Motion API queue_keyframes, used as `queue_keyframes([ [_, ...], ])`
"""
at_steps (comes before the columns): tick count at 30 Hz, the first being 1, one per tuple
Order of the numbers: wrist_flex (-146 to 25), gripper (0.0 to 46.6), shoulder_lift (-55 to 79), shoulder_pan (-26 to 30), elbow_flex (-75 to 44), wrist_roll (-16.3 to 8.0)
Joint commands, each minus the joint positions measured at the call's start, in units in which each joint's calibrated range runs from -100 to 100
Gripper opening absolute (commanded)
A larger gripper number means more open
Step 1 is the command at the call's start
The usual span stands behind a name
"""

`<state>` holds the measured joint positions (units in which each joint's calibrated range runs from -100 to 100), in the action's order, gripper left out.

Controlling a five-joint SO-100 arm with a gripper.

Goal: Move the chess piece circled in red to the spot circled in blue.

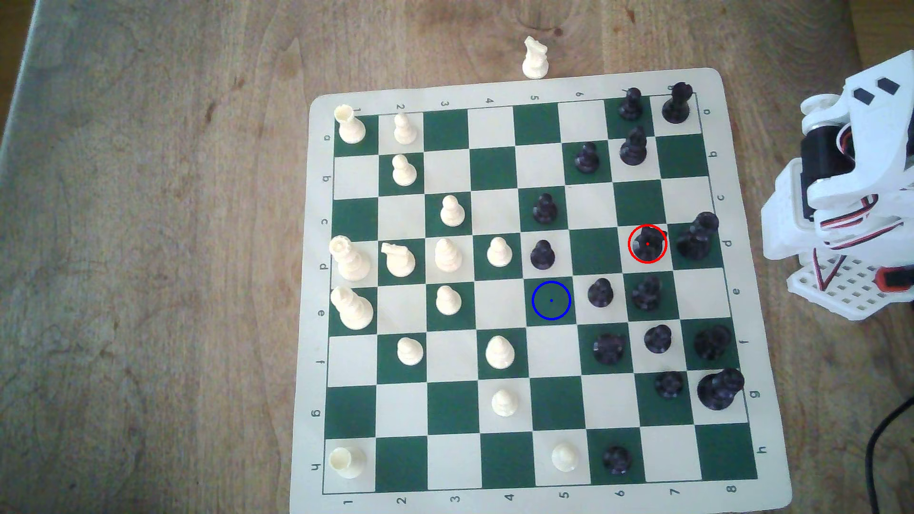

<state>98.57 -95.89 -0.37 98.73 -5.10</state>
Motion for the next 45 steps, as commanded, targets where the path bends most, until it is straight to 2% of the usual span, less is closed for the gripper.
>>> queue_keyframes([
  [1,0.86,0.3,0.05,0.09,1.27,0.15],
  [11,-22.73,0.3,0.14,-1.63,0.18,0.15],
  [13,-37.22,0.3,0.14,-2.88,-1.55,0.05],
  [19,-53.03,0.2,0.14,-4.44,-0.73,-0.1],
  [23,-69.66,0.3,0.14,-4.91,-2.0,-0.24],
  [25,-86.85,0.2,0.14,-4.6,-4.9,-0.29],
  [29,-108.07,0.7,0.14,-4.68,-11.43,-0.29],
  [32,-119.04,1.5,0.14,-3.97,-16.05,-0.34],
  [35,-131.57,0.3,0.14,-2.56,-21.67,-0.34],
  [37,-135.99,0.3,0.14,-1.86,-24.03,0.24],
  [38,-141.81,0.3,0.14,-1.47,-26.75,2.98],
  [40,-146.89,0.3,0.14,-1.08,-29.11,5.08],
  [43,-157.86,0.7,2.86,-0.53,-34.64,4.88],
  [45,-163.18,4.6,6.51,-0.3,-38.26,4.84],
])
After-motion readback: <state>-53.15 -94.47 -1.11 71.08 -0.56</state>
